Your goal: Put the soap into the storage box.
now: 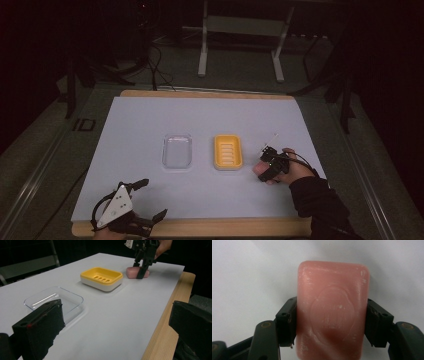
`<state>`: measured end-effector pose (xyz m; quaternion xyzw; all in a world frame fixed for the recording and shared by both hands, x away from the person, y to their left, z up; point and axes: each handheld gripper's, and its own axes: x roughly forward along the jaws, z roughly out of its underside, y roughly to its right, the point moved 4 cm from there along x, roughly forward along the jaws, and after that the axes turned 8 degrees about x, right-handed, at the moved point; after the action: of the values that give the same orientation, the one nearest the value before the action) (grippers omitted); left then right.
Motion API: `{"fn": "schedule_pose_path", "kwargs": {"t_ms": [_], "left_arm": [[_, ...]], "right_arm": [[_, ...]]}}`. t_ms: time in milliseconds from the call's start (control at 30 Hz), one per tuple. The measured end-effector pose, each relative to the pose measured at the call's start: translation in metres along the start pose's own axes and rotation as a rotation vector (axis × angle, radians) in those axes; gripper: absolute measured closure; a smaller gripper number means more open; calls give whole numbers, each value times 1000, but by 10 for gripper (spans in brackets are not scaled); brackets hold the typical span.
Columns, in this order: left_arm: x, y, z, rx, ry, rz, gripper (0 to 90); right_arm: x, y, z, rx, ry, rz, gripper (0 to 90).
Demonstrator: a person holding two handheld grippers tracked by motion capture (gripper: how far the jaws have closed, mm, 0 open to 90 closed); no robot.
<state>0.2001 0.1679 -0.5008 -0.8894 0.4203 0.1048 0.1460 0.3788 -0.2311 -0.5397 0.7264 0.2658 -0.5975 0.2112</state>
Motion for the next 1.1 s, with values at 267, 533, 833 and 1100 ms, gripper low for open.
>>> {"fn": "schedule_pose_path", "kwargs": {"t_ms": [267,533,833,1100], "left_arm": [[1,0,0,0,-3,-1,2],[1,-1,0,-3,2,-1,2],[0,0,0,-1,1,-3,2],[1,-1,0,-2,-1,-5,2]], "right_arm": [[0,-2,-5,176,-37,38,374],[-6,6,-11,382,-47,60,375],[-20,10,-19,455,-12,88,375],[-31,11,-27,543,-3,52,375]]}}
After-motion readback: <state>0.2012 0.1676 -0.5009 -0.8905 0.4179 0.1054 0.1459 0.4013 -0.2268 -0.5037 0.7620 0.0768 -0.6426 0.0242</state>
